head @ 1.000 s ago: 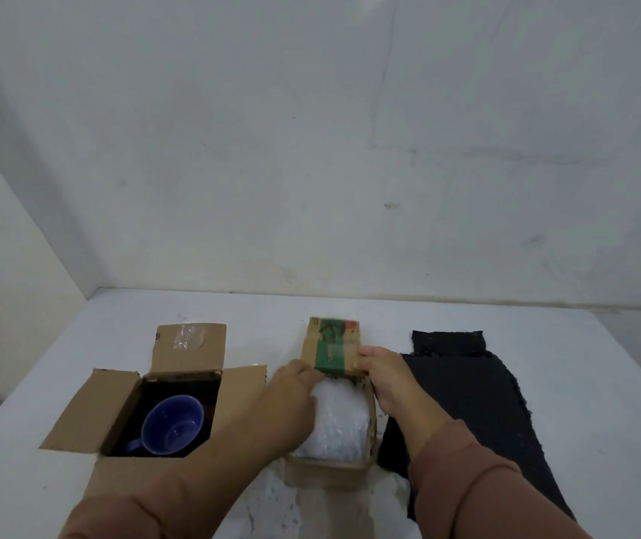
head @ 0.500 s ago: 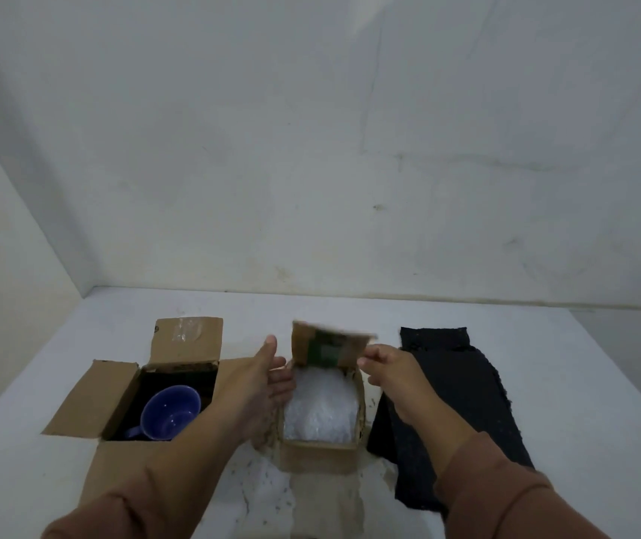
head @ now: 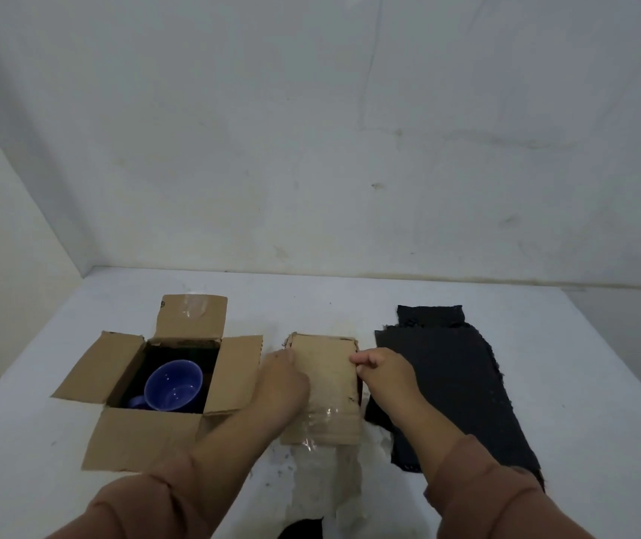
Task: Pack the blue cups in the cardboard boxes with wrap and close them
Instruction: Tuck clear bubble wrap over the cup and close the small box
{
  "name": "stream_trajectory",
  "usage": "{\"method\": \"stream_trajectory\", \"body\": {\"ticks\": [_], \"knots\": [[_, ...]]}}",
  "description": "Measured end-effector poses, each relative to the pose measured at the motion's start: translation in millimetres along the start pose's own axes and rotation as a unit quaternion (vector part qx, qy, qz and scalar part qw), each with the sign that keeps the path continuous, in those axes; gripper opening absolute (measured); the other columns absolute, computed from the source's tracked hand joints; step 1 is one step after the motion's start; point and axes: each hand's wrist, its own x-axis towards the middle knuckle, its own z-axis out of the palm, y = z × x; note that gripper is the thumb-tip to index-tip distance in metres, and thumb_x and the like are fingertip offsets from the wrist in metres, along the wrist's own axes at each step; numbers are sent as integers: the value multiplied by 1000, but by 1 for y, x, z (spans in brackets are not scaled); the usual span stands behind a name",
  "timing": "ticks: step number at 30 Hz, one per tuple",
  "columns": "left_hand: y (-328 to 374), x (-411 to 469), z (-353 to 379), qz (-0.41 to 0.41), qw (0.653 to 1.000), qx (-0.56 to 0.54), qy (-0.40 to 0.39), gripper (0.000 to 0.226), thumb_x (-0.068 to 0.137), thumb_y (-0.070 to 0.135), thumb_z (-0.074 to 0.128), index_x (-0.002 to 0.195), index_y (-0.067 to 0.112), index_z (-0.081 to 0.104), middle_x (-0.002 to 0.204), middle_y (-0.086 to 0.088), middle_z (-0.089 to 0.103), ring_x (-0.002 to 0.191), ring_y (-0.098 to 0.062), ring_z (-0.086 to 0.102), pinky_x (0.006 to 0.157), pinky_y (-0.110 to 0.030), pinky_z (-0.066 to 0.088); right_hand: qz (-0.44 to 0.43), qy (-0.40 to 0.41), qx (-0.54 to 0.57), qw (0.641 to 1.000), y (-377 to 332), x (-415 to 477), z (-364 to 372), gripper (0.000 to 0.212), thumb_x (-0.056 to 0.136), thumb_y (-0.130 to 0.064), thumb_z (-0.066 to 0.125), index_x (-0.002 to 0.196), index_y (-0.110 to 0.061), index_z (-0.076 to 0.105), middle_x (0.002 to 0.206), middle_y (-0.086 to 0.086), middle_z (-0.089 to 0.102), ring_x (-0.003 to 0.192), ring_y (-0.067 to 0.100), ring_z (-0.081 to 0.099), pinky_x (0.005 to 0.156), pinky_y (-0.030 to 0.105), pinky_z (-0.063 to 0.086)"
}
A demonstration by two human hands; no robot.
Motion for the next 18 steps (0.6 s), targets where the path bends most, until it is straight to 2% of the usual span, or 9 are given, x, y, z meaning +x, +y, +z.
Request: {"method": "stream_trajectory", "body": {"ticks": [3, 6, 7, 9, 10, 12, 15, 16, 18], "knots": [[-9, -2, 3, 12, 999, -25, 21, 65, 82, -5, 35, 143, 18, 35, 133, -7, 52, 110, -25, 53, 81, -32, 49, 8, -12, 28, 1000, -2, -8, 3, 39, 84, 2, 49, 112, -16, 68, 122, 2, 62, 107, 13, 56, 95, 25, 45], [-18, -3, 3, 32, 998, -48, 16, 63, 86, -4, 37, 143, 24, 36, 131, 0, 54, 107, -19, 53, 81, -29, 49, 25, -43, 89, 995, -3, -21, 9, 45, 83, -2, 46, 115, -29, 63, 129, -2, 58, 94, 2, 56, 87, 23, 49], [-21, -5, 3, 37, 998, -50, 15, 63, 87, -3, 38, 143, 24, 34, 135, 0, 51, 111, -19, 51, 86, -30, 48, 21, -62, 86, 994, -1, -25, 11, 49, 83, -4, 45, 123, -30, 58, 137, -4, 51, 104, 2, 55, 89, 22, 48], [-28, -8, 5, 45, 997, -53, 11, 64, 89, -2, 40, 146, 24, 29, 145, -1, 41, 118, -14, 44, 89, -25, 42, -5, -103, 30, 994, 2, -31, 15, 59, 86, -8, 44, 141, -26, 38, 154, -8, 24, 133, 10, 37, 98, 22, 40], [-31, -10, 6, 53, 997, -58, 7, 63, 90, -2, 41, 146, 23, 28, 148, 0, 36, 118, -10, 40, 89, -22, 38, -25, -120, -13, 992, 3, -33, 16, 62, 87, -11, 46, 145, -25, 29, 158, -8, 12, 138, 12, 28, 103, 23, 37], [-36, -12, 8, 74, 995, -67, -4, 61, 93, -1, 43, 146, 22, 26, 152, 1, 29, 120, -8, 35, 88, -15, 35, -62, -151, -97, 982, 4, -35, 16, 70, 88, -19, 52, 148, -23, 18, 159, -4, -4, 143, 16, 19, 108, 25, 32], [-42, -14, 7, 96, 992, -67, -35, 61, 95, 2, 44, 149, 21, 21, 156, 4, 18, 120, -3, 28, 75, 2, 37, -90, -189, -186, 960, 6, -36, 16, 76, 90, -24, 53, 150, -20, 5, 157, 0, -21, 145, 18, 7, 108, 19, 24], [-44, -15, 7, 107, 992, -55, -42, 62, 96, 3, 44, 149, 21, 19, 157, 6, 14, 123, -2, 27, 80, 2, 36, -94, -197, -198, 956, 6, -35, 16, 76, 92, -24, 52, 150, -19, 3, 155, 1, -26, 146, 18, 2, 108, 17, 20], [-48, -16, 7, 136, 990, -8, -38, 62, 97, 6, 43, 150, 21, 13, 159, 8, 6, 135, -8, 23, 100, -11, 31, -106, -205, -224, 947, 7, -35, 18, 76, 94, -24, 50, 149, -16, -2, 153, 4, -32, 145, 19, -11, 109, 17, 9]]}}
